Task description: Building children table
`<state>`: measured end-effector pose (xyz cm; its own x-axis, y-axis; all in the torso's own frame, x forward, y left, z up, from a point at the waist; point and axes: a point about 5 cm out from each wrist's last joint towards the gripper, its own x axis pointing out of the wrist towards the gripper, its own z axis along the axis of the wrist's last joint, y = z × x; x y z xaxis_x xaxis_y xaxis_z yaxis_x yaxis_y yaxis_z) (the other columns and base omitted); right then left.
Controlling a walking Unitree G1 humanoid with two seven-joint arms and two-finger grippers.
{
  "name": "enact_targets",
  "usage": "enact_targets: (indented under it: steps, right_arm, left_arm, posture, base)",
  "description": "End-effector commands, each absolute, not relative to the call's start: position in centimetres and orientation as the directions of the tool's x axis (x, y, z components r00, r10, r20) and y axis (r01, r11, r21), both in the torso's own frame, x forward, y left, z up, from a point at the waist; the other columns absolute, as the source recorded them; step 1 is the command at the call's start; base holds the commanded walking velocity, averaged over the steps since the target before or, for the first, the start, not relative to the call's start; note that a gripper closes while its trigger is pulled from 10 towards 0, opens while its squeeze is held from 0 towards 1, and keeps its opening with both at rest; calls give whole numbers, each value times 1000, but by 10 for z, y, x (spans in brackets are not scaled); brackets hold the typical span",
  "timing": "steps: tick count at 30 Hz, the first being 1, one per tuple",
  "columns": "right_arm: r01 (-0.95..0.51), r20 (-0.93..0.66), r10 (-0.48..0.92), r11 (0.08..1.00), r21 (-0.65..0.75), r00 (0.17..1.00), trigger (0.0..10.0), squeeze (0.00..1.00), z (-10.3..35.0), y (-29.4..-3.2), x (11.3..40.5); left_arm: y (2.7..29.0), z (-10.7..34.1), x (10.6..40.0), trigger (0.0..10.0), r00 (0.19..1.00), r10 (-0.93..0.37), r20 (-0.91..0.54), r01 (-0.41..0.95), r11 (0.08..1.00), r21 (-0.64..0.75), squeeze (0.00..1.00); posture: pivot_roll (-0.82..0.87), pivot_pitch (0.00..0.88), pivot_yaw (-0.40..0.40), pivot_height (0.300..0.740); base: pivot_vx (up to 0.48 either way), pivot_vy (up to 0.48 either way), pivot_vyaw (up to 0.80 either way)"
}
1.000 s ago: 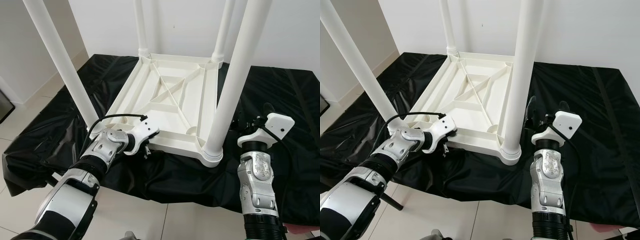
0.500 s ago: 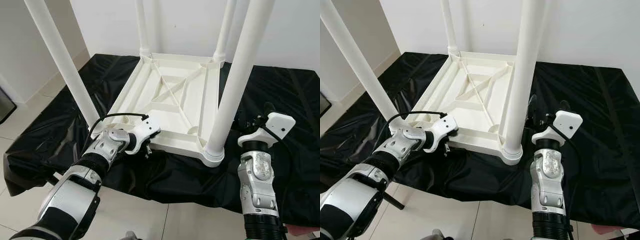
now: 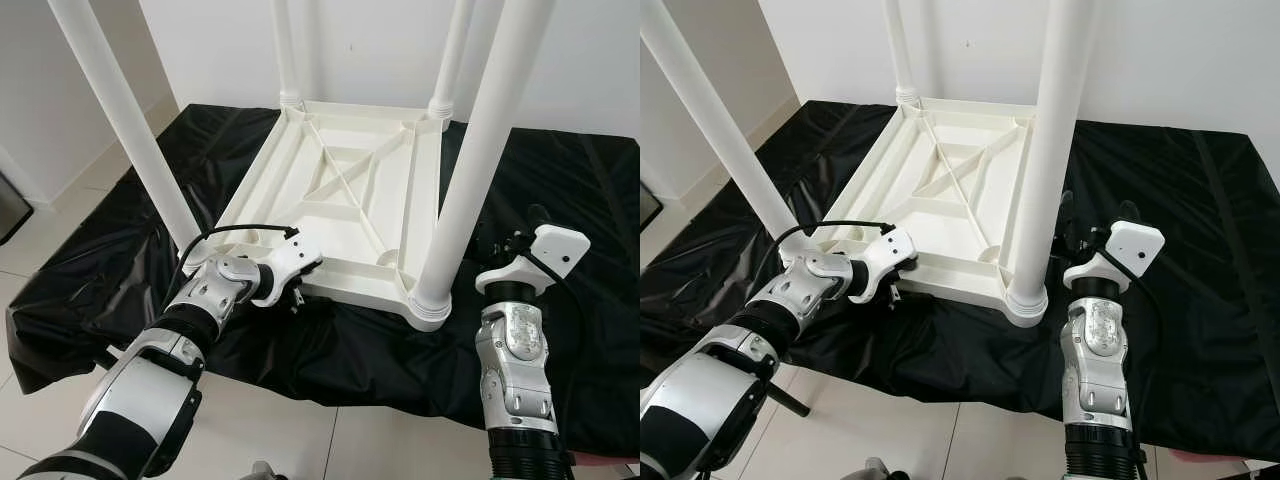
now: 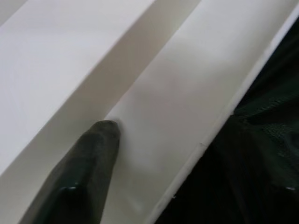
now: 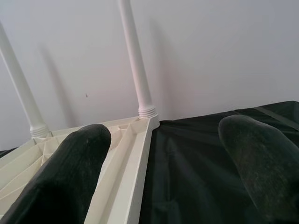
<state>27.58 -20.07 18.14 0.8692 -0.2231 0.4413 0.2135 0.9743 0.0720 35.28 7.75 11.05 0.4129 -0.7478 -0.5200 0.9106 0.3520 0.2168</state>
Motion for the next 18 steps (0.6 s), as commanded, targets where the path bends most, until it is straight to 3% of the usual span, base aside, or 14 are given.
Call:
enact_targets:
  steps: [1,18]
  right_arm:
    - [203,439,-213,977,69,873,10000,0,181,-197,275]
    - [208,438,-215,976,65,873,10000,0,180,-198,276]
  left_arm:
    - [86,102,354,0,454,-698,-554,888,407,216,0]
    - [95,99,350,0,409,-714,-569,911,356,208,0]
  posture:
    - [-51,35,119,740]
    - [-57,14,123,740]
  base:
    - [0,0,0]
    - [0,0,0]
